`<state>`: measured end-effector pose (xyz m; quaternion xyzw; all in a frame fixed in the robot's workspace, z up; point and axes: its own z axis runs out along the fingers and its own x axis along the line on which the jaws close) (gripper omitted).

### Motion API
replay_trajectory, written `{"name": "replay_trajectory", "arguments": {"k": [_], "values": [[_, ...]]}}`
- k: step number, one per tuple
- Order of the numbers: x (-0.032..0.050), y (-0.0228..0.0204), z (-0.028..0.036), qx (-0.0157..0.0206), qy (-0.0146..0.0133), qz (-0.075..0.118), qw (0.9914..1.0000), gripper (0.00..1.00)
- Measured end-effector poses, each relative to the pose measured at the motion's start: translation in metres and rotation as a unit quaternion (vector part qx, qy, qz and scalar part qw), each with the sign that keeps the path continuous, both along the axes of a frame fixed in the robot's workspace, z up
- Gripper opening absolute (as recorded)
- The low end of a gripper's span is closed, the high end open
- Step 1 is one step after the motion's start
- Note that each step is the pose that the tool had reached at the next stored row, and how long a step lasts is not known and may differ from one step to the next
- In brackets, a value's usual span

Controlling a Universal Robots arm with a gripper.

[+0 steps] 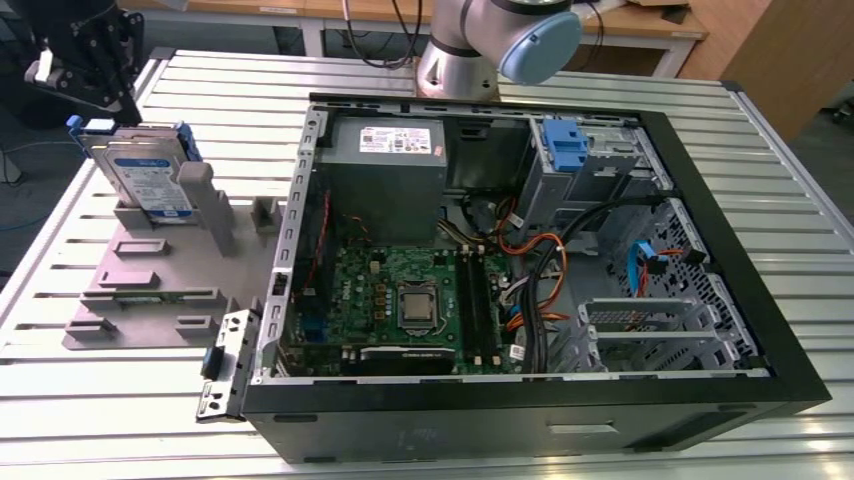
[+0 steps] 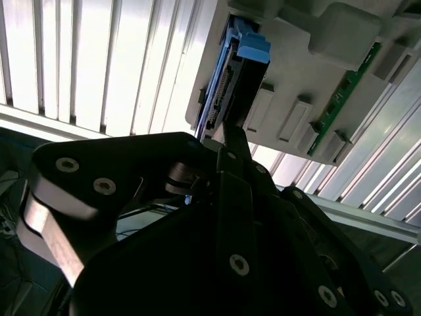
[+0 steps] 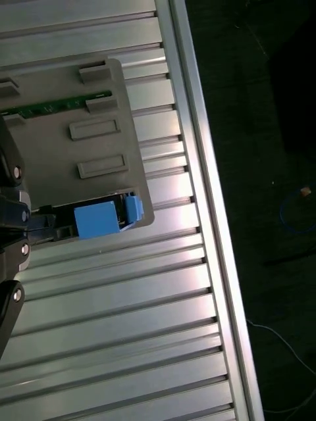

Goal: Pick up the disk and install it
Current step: 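Pick up the disk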

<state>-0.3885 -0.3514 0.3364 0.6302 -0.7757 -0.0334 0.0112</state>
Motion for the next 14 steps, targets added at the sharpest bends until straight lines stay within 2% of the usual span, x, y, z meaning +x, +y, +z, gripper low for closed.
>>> {"name": "replay_trajectory", "arguments": {"k": [6,10,14], "values": [[-0.0007,-0.0016,-0.0024,0.0023,-0.0054,0.012,0.99991,0.11],[-0.0046,-0.0034,-0.0027,0.0023,-0.0076,0.015,0.99986,0.11],[-0.0049,-0.0033,-0.0028,0.0023,-0.0081,0.015,0.99985,0.11]]}}
